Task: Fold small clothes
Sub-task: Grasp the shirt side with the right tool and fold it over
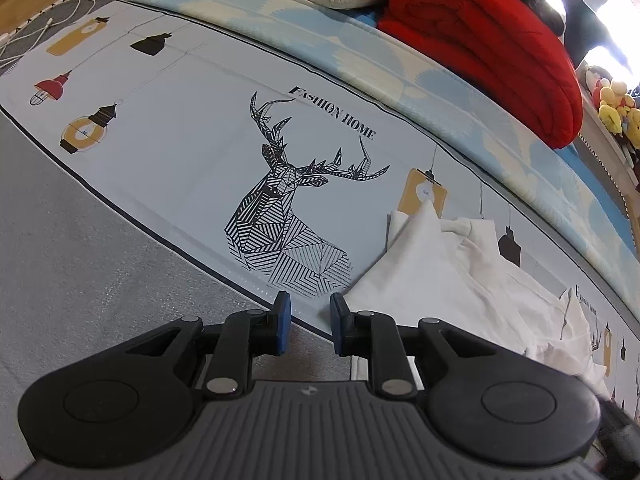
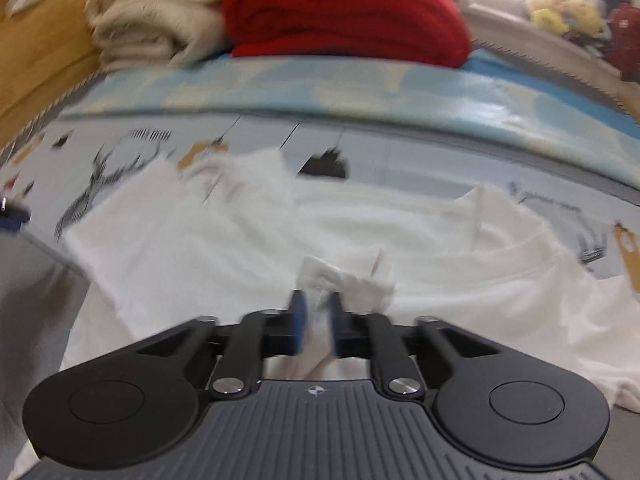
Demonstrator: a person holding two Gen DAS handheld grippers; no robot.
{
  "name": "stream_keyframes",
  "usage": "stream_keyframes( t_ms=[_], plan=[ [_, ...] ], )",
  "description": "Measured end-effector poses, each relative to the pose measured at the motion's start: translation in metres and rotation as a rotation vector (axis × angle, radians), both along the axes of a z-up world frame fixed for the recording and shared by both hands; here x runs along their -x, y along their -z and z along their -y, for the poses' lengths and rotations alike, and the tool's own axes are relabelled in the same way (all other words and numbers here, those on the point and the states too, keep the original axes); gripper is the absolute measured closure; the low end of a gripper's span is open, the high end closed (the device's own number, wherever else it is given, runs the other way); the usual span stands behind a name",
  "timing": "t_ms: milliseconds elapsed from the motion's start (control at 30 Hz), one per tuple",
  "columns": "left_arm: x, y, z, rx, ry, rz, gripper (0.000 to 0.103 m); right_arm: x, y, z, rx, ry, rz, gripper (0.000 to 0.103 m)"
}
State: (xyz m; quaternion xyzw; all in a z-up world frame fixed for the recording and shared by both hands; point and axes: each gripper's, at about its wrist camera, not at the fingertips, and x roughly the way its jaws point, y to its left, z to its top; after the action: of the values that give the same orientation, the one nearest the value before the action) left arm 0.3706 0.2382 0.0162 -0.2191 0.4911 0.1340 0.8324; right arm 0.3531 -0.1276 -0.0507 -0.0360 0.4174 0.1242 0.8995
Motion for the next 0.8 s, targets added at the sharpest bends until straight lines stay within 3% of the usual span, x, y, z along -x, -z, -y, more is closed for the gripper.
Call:
stream_keyframes(
  t_ms=[200,267,333,433,467,500,567,667,800],
  plan=[
    [-0.004,-0.001,0.009,0.002,0.011,0.008,0.080,0.010,-0.054,0.073,-0.150,0.253,0.192,0.103],
    [-0.006,-0.002,0.013,0.003,0.013,0.010,0.080,0.014,-0.059,0.103,-0.152,0.352,0.206,0.103],
    [-0.008,-0.002,0.018,0.000,0.020,0.013,0.080,0.014,-0.050,0.130,-0.177,0.409,0.141,0.103],
    [-0.010,-0.003,0.026,-0.003,0.037,0.015,0.080,0.008,-0.026,0.158,-0.329,0.402,-0.040,0.096],
    [-0.010,-0.002,0.028,-0.003,0.040,0.012,0.080,0.005,-0.021,0.159,-0.358,0.379,-0.074,0.085],
    [-0.010,-0.002,0.029,-0.002,0.041,0.011,0.080,0.003,-0.017,0.156,-0.380,0.343,-0.098,0.063],
    [-0.010,-0.003,0.031,-0.001,0.043,0.010,0.080,-0.002,-0.008,0.145,-0.407,0.286,-0.143,0.047],
    [-0.010,-0.002,0.033,-0.003,0.047,0.005,0.080,-0.010,0.009,0.132,-0.429,0.264,-0.205,0.049],
    [-0.009,0.000,0.029,-0.013,0.054,-0.005,0.080,-0.019,0.042,0.120,-0.463,0.321,-0.328,0.049]
  ],
)
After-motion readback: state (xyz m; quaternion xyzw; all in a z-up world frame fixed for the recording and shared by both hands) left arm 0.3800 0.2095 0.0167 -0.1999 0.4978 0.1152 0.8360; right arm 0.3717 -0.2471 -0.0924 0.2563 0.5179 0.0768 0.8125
